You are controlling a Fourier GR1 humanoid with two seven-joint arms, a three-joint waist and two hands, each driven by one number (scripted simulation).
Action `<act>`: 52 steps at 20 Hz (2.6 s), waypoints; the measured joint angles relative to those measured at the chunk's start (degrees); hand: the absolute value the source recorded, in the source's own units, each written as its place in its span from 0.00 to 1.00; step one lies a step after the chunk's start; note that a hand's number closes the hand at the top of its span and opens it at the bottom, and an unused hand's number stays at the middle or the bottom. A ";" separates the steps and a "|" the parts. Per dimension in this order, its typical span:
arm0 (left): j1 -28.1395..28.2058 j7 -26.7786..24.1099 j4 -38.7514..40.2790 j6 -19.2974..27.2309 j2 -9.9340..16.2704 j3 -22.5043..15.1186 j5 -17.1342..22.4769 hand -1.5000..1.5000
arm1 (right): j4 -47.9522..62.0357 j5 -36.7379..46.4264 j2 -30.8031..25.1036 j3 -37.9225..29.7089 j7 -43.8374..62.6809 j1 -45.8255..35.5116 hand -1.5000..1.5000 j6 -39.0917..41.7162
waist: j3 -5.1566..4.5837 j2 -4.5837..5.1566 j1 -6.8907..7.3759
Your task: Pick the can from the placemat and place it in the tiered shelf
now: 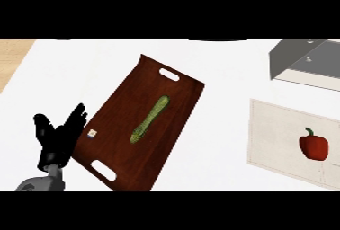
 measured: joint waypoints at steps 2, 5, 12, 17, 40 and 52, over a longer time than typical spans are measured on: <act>-0.43 0.02 0.52 0.25 -0.23 0.04 -0.28 0.50 | 5.15 0.47 -2.20 0.42 -2.57 -2.44 1.00 0.47 | 0.05 0.01 0.13; -0.74 0.01 0.52 -0.37 -0.27 -0.09 -0.18 0.50 | 13.05 1.79 -4.83 2.52 -6.02 -7.02 1.00 0.67 | 0.04 0.12 0.53; -1.32 0.54 0.79 -0.89 -0.20 0.20 -0.12 0.50 | 28.10 6.34 -6.98 8.08 -17.30 -12.85 1.00 1.29 | 0.05 0.26 0.88; -2.33 1.63 0.82 -0.85 -0.28 -0.01 -0.41 0.50 | 39.28 11.52 -6.94 12.06 -24.65 -18.85 1.00 -1.40 | 0.05 0.55 1.58; -1.81 1.69 0.04 -1.82 -0.25 0.59 -0.51 0.50 | 67.93 23.91 -4.45 16.61 -42.82 -34.89 1.00 -11.67 | 0.06 0.79 1.75; -0.78 2.59 -1.62 -1.26 -1.15 0.34 -0.55 0.50 | 74.53 16.58 -5.41 7.51 -38.80 -40.01 0.00 -11.31 | 0.03 0.70 1.46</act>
